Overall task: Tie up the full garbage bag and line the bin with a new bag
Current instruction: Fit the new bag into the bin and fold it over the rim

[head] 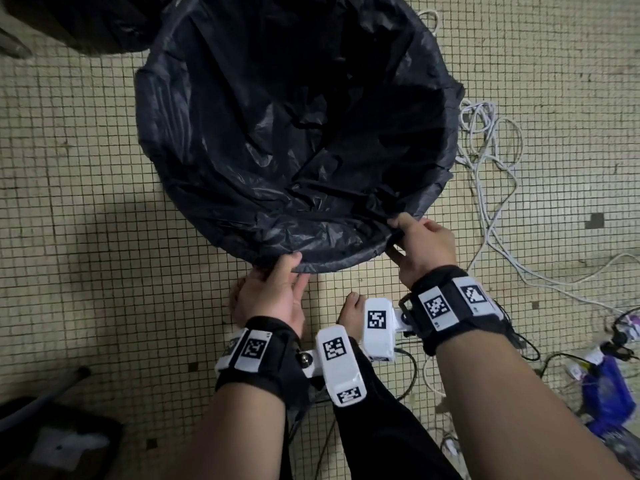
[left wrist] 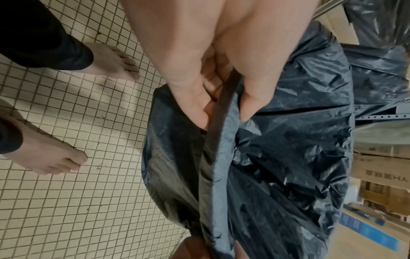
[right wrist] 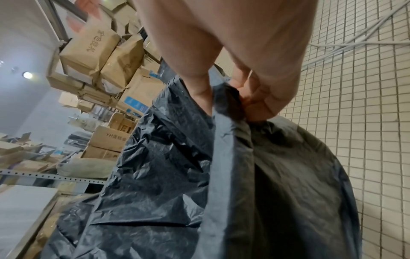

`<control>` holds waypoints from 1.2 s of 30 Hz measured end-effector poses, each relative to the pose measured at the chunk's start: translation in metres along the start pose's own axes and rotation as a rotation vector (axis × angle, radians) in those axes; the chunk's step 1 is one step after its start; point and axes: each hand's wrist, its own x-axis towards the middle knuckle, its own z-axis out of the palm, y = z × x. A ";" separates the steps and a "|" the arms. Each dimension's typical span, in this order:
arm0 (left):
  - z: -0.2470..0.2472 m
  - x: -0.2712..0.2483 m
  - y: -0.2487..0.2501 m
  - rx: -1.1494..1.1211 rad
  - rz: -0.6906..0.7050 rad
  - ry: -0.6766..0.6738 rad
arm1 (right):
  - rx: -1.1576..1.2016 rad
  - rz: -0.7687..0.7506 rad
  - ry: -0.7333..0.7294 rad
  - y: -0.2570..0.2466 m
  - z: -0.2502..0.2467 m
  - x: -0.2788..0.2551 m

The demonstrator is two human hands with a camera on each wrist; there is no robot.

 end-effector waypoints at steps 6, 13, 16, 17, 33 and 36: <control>-0.006 0.014 0.011 0.078 -0.019 -0.028 | -0.014 0.015 -0.065 0.005 0.001 0.004; -0.018 0.030 0.025 0.157 -0.025 0.035 | -0.005 -0.087 0.058 0.033 0.016 -0.005; -0.022 0.033 0.031 0.144 0.002 0.031 | 0.074 -0.044 0.028 0.042 0.018 -0.010; -0.023 0.034 0.033 0.137 0.002 0.031 | 0.105 -0.012 0.005 0.044 0.018 -0.012; -0.047 0.066 0.064 0.158 -0.027 -0.098 | 0.479 0.191 -0.400 0.068 -0.003 -0.043; -0.048 0.069 0.065 0.113 -0.023 -0.114 | 0.552 0.171 -0.385 0.071 0.003 -0.043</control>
